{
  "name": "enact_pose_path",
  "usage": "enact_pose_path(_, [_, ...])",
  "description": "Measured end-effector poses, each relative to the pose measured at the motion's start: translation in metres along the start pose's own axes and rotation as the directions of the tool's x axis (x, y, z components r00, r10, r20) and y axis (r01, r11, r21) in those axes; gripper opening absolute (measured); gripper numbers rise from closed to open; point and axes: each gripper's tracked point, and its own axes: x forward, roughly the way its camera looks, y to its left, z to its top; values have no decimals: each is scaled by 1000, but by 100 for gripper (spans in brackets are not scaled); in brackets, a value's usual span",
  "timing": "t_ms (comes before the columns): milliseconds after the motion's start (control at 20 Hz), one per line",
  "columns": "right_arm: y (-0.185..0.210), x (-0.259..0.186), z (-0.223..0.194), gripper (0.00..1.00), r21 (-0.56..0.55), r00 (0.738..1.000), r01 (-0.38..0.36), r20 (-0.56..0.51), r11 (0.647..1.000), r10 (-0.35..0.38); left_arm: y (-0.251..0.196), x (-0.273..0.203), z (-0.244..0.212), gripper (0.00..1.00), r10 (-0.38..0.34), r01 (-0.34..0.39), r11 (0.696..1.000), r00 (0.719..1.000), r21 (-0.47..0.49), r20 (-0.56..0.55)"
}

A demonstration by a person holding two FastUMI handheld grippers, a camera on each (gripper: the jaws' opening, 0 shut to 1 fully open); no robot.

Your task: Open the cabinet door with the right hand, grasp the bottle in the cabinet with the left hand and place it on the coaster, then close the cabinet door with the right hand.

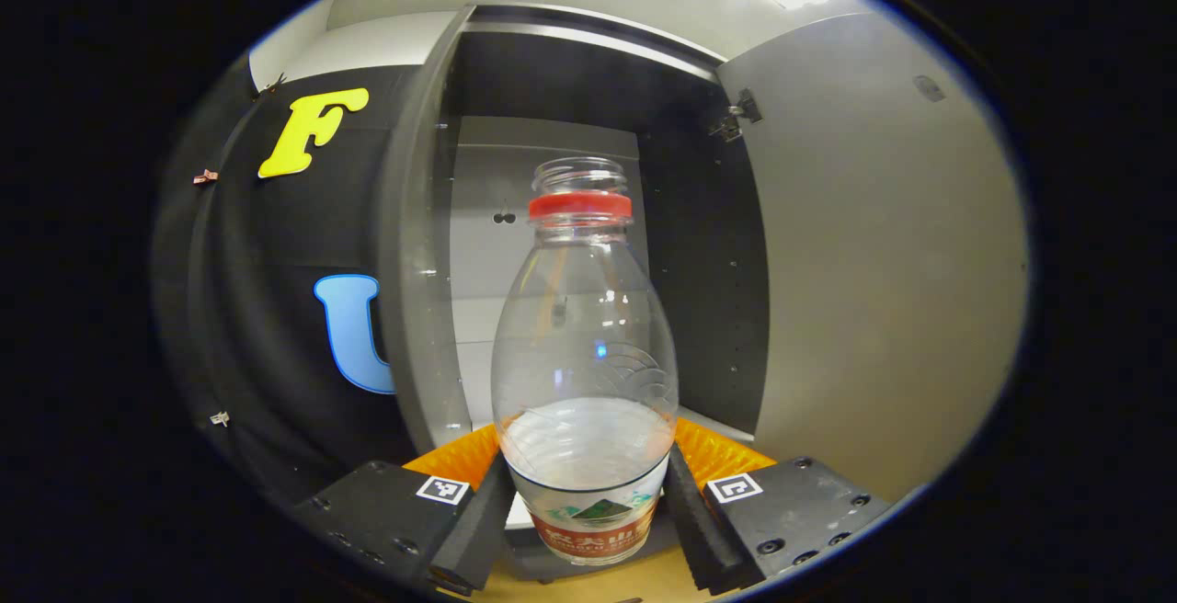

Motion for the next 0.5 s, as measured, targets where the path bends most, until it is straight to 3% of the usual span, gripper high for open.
enact_pose_path(200, [65, 13, -10, 13, -22, 994, -107, 21, 994, 107, 18, -48, -15, 79, 13, -13, 1000, 1000, 1, -12])
enact_pose_path(250, [78, 19, -11, 27, -16, 989, -141, 40, 990, 142, 24, -58, -20, 79, 25, -25, 1000, 1000, 8, -12])
enact_pose_path(350, [90, 43, -11, 55, -27, 988, -135, 65, 990, 137, 37, -85, -31, 80, 52, -52, 998, 999, 38, -1])
enact_pose_path(500, [106, 78, -33, 57, -131, 992, -109, 54, 985, 117, 42, -115, -49, 79, 80, -81, 995, 996, 50, 25])
